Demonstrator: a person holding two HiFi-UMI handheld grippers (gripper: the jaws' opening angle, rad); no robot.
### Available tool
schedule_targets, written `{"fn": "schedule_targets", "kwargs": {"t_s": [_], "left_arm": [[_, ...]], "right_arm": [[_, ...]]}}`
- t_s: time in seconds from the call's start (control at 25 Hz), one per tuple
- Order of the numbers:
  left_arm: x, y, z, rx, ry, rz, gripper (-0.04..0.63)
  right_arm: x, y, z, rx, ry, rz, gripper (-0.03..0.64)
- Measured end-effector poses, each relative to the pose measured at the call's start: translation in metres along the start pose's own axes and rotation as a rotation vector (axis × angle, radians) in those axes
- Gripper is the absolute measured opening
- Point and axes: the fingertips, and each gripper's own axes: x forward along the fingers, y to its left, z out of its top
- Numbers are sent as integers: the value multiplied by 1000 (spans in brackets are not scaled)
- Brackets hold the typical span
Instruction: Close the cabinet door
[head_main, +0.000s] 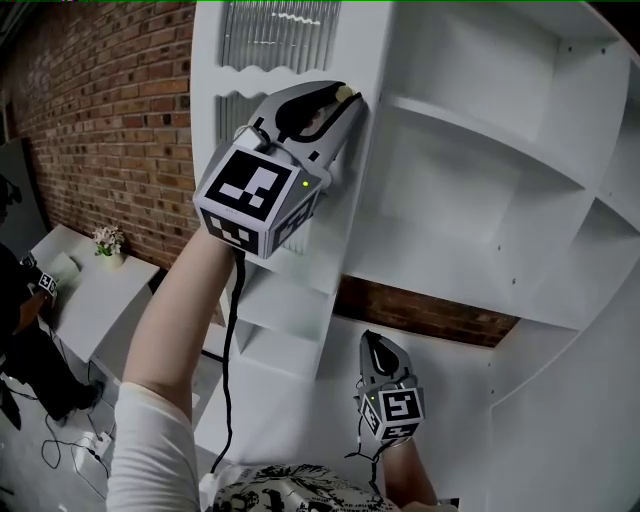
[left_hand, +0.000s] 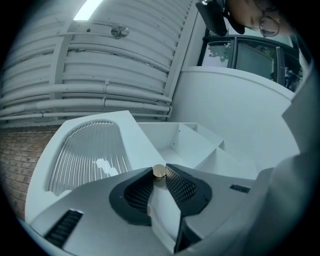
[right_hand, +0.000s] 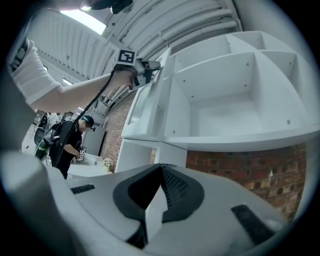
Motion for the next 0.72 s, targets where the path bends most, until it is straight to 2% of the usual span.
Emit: {"fn": "schedule_targets", "kwargs": {"t_s": [0.36, 0.72], "left_arm": [[29, -9, -21, 29, 59, 27, 94], [42, -7, -34, 65, 52, 60, 94]], "right_arm": [[9, -22, -3, 0, -9, 19, 5], [11, -26, -13, 8, 11, 6, 6]]}}
